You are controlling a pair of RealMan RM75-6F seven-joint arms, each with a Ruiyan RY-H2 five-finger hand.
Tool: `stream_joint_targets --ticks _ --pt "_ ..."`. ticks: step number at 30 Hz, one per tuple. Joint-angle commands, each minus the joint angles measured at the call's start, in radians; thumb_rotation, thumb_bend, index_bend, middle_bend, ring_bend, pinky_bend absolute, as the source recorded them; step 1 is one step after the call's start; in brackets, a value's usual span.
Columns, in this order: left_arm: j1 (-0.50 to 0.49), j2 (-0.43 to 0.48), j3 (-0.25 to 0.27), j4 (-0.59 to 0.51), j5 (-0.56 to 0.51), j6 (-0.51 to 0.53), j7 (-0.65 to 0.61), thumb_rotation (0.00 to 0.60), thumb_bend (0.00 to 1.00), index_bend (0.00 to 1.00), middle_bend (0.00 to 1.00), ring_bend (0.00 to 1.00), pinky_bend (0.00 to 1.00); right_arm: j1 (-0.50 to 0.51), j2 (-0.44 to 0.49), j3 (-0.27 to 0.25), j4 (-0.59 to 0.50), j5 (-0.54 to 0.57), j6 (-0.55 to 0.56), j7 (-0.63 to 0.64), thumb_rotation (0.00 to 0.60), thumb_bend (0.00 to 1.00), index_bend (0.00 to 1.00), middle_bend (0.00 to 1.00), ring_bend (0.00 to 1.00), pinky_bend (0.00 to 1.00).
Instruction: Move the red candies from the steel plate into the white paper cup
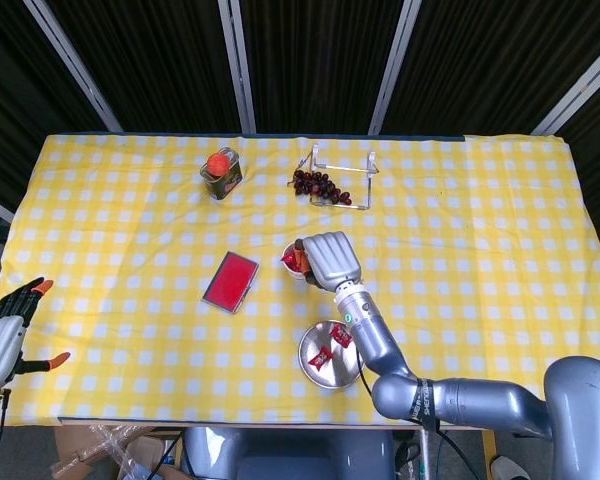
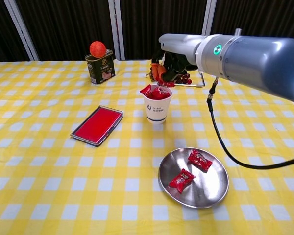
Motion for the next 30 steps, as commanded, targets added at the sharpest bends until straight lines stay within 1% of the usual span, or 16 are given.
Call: stream_joint_targets --ticks 1,9,13,21,23,25,28,30 --pt "-0.002 0.001 -0.001 -0.002 -0.006 -0.005 0.001 0.6 0.04 0.0 0.0 0.0 0.0 0.033 -0.021 0.013 0.059 0.031 -0.029 0.008 0.6 0.77 0.56 0.8 0.83 0.92" --pt "-0.007 0.007 -0.003 -0.007 -0.02 -0.021 -0.002 0.6 0.04 0.0 0.0 0.0 0.0 0.072 -0.072 -0.005 0.198 0.057 -0.083 0.052 0.6 0.77 0.56 0.8 0.83 0.92" --pt "-0.008 0.008 -0.003 -0.008 -0.022 -0.024 -0.003 0.6 0.04 0.0 0.0 0.0 0.0 0.08 -0.094 -0.016 0.253 0.051 -0.102 0.085 0.6 0.77 0.56 0.8 0.83 0.92" --pt "-0.007 0.011 -0.002 -0.011 -0.022 -0.024 -0.005 0.6 0.04 0.0 0.0 0.0 0.0 0.072 -0.114 -0.037 0.305 0.029 -0.121 0.146 0.6 0.77 0.55 0.8 0.83 0.92" --pt "-0.007 0.011 -0.001 -0.011 -0.021 -0.023 -0.006 0.6 0.04 0.0 0.0 0.0 0.0 0.069 -0.113 -0.041 0.304 0.021 -0.118 0.155 0.6 0.73 0.52 0.8 0.83 0.92" --pt "-0.007 0.011 -0.002 -0.011 -0.02 -0.021 -0.007 0.6 0.04 0.0 0.0 0.0 0.0 0.067 -0.111 -0.04 0.297 0.005 -0.108 0.166 0.6 0.62 0.45 0.8 0.83 0.92" --pt "-0.006 0.011 -0.001 -0.011 -0.017 -0.02 -0.007 0.6 0.04 0.0 0.0 0.0 0.0 0.064 -0.104 -0.039 0.274 -0.035 -0.081 0.18 0.6 0.53 0.42 0.8 0.83 0.92" --pt "-0.006 0.01 -0.001 -0.01 -0.015 -0.017 -0.007 0.6 0.04 0.0 0.0 0.0 0.0 0.063 -0.099 -0.041 0.26 -0.052 -0.068 0.183 0.6 0.49 0.4 0.8 0.83 0.92"
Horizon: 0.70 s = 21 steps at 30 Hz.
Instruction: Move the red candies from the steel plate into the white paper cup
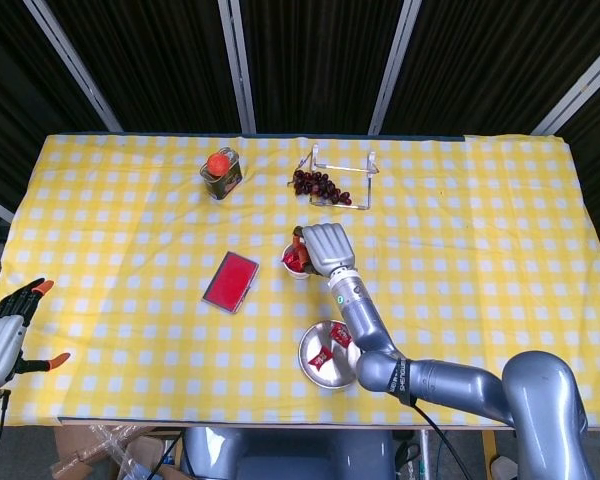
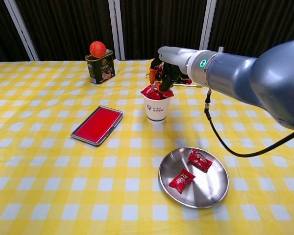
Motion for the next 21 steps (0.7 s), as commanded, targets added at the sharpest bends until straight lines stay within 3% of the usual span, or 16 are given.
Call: stream_joint_targets --ticks 1,13,17,21 --pt "0.001 -0.001 0.0 0.001 0.003 0.003 -0.001 0.6 0.04 0.0 0.0 0.0 0.0 -0.005 0.01 -0.001 -0.029 -0.03 0.028 0.009 0.6 0.48 0.38 0.8 0.82 0.92" --pt "0.006 -0.004 0.002 0.007 0.019 0.018 -0.009 0.6 0.04 0.0 0.0 0.0 0.0 -0.054 0.068 -0.013 -0.176 -0.124 0.136 0.035 0.6 0.45 0.34 0.79 0.77 0.88" --pt "0.007 -0.006 0.001 0.01 0.024 0.024 -0.012 0.6 0.04 0.0 0.0 0.0 0.0 -0.093 0.126 -0.03 -0.267 -0.189 0.196 0.036 0.6 0.45 0.31 0.71 0.68 0.78" --pt "0.011 -0.009 0.003 0.015 0.032 0.033 -0.012 0.6 0.04 0.0 0.0 0.0 0.0 -0.192 0.238 -0.108 -0.414 -0.309 0.287 0.048 0.6 0.45 0.2 0.58 0.56 0.69"
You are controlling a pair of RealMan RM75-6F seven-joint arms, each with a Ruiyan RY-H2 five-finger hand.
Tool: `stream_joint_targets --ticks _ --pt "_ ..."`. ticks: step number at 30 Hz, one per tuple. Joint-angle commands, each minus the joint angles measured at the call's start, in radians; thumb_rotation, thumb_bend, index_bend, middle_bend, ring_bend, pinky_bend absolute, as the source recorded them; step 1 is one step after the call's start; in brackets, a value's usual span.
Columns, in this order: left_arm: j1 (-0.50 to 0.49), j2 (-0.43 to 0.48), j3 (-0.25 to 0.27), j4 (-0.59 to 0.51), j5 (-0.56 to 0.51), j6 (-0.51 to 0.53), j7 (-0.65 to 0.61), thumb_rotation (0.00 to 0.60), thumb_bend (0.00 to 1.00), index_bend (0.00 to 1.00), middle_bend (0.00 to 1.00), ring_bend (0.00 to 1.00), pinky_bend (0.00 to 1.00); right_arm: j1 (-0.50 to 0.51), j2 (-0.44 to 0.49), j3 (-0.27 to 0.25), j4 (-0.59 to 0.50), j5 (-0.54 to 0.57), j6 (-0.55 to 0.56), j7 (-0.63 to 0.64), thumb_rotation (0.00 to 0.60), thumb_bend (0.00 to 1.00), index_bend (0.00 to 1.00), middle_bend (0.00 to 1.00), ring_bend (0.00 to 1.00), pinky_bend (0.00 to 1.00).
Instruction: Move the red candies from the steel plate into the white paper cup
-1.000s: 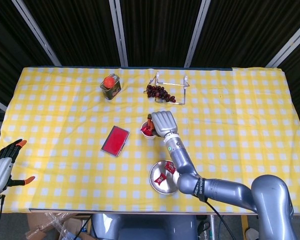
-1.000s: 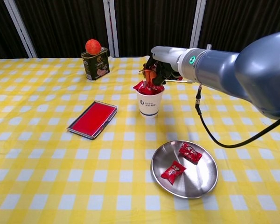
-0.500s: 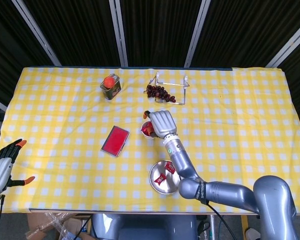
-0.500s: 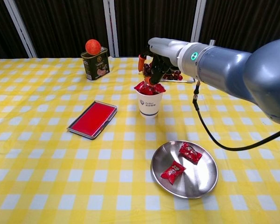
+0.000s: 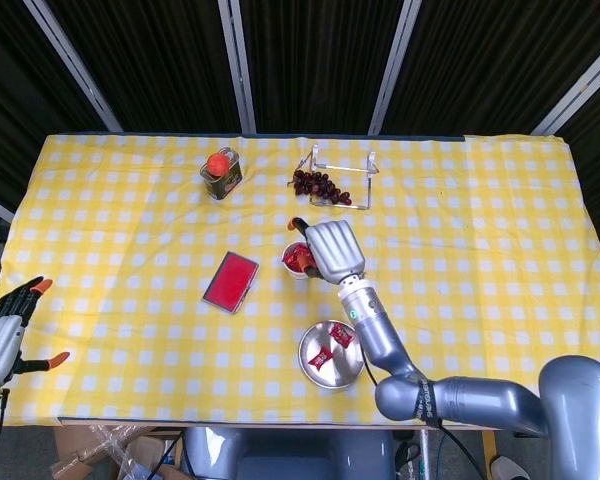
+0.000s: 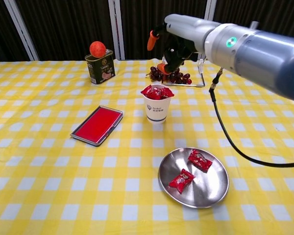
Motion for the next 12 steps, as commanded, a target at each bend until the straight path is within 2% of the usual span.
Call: stream_joint_targets --ticks 1,2,4,5,7,10,12 --pt "0.002 0.0 0.003 0.0 0.001 0.001 0.0 0.6 0.04 0.0 0.0 0.0 0.0 -0.121 0.13 -0.101 -0.156 -0.145 0.107 0.022 0.6 0.45 0.16 0.53 0.49 0.62" --pt "0.003 0.0 0.003 -0.001 0.002 0.001 0.001 0.6 0.04 0.0 0.0 0.0 0.0 -0.142 0.151 -0.122 -0.175 -0.171 0.121 0.028 0.6 0.45 0.14 0.5 0.45 0.58" --pt "0.004 0.0 0.005 0.001 0.011 0.009 0.008 0.6 0.04 0.0 0.0 0.0 0.0 -0.22 0.219 -0.209 -0.219 -0.276 0.183 0.044 0.6 0.45 0.09 0.41 0.33 0.46" --pt "0.005 -0.001 0.005 0.002 0.015 0.012 0.011 0.6 0.04 0.0 0.0 0.0 0.0 -0.244 0.237 -0.235 -0.223 -0.313 0.204 0.053 0.6 0.45 0.06 0.37 0.26 0.38" --pt "0.01 -0.005 0.006 0.009 0.028 0.03 0.021 0.6 0.04 0.0 0.0 0.0 0.0 -0.323 0.288 -0.319 -0.222 -0.409 0.272 0.075 0.6 0.44 0.01 0.27 0.14 0.25" --pt "0.018 -0.01 0.011 0.018 0.048 0.054 0.034 0.6 0.04 0.0 0.0 0.0 0.0 -0.423 0.34 -0.406 -0.22 -0.48 0.349 0.109 0.6 0.41 0.0 0.18 0.05 0.18" --pt "0.024 -0.011 0.014 0.02 0.063 0.071 0.04 0.6 0.04 0.0 0.0 0.0 0.0 -0.478 0.37 -0.45 -0.227 -0.499 0.381 0.134 0.6 0.39 0.0 0.09 0.01 0.09"
